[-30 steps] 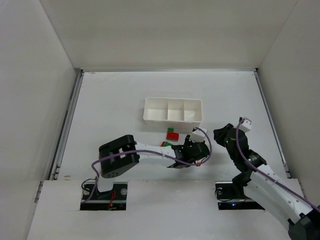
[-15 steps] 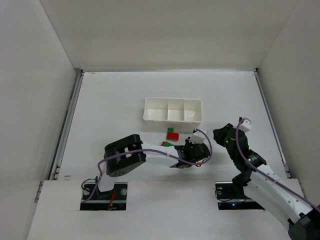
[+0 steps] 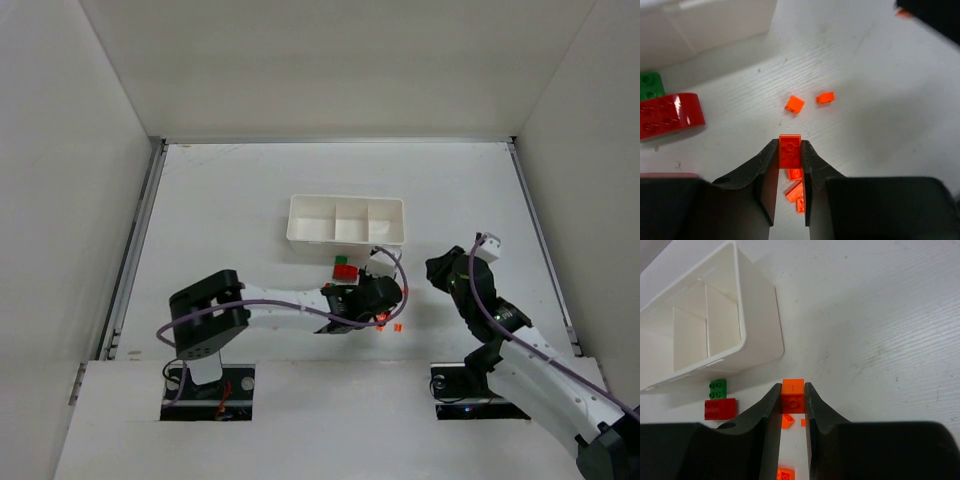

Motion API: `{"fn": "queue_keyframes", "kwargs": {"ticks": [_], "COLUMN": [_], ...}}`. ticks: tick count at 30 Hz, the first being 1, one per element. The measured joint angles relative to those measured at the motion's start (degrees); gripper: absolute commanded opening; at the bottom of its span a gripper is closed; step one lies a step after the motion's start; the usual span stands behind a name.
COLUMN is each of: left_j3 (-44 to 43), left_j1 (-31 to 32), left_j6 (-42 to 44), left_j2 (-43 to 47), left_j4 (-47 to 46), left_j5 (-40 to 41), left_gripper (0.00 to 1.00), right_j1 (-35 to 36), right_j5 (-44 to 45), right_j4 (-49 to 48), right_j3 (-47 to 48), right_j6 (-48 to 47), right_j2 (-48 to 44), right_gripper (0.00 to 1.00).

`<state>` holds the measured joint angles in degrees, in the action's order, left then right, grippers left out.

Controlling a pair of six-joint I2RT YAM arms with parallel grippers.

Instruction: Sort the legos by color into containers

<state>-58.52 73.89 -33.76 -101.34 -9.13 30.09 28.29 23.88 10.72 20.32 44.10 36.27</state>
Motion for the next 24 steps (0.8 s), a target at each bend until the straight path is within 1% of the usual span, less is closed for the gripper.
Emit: {"fn": "queue_keyframes", "kwargs": {"ticks": [5,9,11,15,21,22,24], "left_j3": [5.3,10.0,12.7,16.5,18.8,18.8,18.9], "left_j1": [-2.1,-8.2,-11.8,-18.1,-22.8,-23.4,-24.2], "left_j6": [1.1,1.2,0.8,0.2,0.1,0.0,0.0], "left_j2": [13.2,21.7,24.6,28.1,31.4,31.7,31.9], "left_j4": [-4.4,-7.0,-7.8,-8.1,-8.3,-8.3,-8.7], "left_j5": [-0.1,0.1,0.1,-0.1,-2.2,-2.5,-3.4], "left_gripper": [0.13,0.14,0.14,0.14,0.15,0.15,0.15], "right_j1": [2.2,6.1,8.5,11.3,11.0,10.7,9.9], "right_j5": [-0.2,-0.4,-0.8,-2.2,-5.6,-6.0,-6.8], "right_j4": [-0.5,-3.6,-6.2,-10.6,-15.5,-15.8,-16.2], "right_j3": [4.1,9.5,12.8,20.3,33.1,34.9,38.2], "right_j6": [-1.9,-3.5,-4.4,-6.6,-9.4,-9.6,-10.0], "right_j2": [4.6,12.0,17.7,30.2,48.5,50.9,55.6], "right_gripper": [0.2,0.2,0.2,0.2,0.21,0.23,0.31]}}
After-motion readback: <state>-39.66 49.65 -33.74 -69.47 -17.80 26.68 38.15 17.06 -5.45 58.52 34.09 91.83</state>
